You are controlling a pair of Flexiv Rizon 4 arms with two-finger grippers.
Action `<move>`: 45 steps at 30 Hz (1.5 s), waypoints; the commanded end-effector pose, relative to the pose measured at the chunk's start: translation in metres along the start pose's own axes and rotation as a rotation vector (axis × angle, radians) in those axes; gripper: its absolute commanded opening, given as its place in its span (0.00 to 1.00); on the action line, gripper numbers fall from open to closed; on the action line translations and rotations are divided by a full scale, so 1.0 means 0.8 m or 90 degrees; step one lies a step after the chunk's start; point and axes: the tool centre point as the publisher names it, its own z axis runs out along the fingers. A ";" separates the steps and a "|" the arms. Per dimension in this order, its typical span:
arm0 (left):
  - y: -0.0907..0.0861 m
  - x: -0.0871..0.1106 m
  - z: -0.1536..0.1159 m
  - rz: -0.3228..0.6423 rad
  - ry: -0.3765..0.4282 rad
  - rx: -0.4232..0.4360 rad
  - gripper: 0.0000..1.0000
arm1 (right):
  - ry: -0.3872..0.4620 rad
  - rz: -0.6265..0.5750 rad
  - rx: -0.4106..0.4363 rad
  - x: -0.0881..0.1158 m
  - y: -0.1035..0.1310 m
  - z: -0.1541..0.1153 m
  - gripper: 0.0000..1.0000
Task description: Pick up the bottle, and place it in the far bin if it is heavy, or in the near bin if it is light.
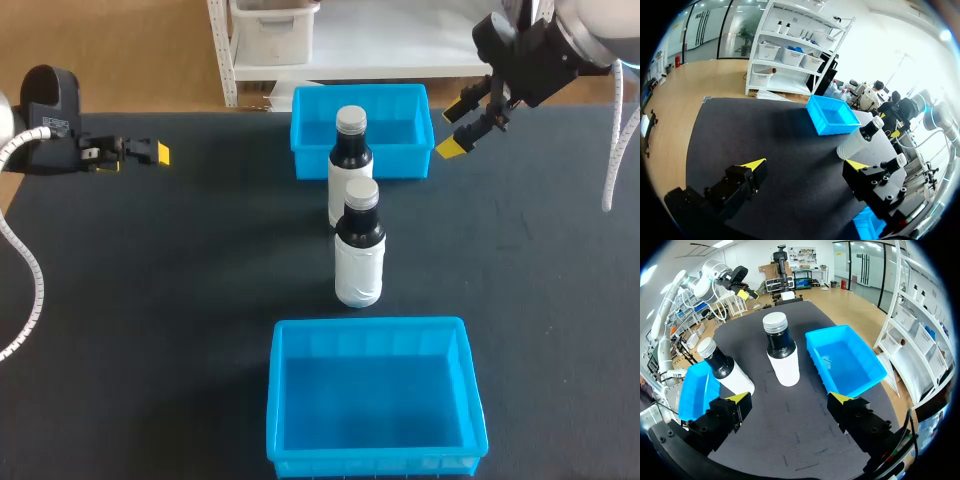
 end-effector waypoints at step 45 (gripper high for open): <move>0.000 0.000 0.000 0.000 0.000 0.000 1.00 | -0.122 -0.247 0.082 -0.007 0.059 -0.030 1.00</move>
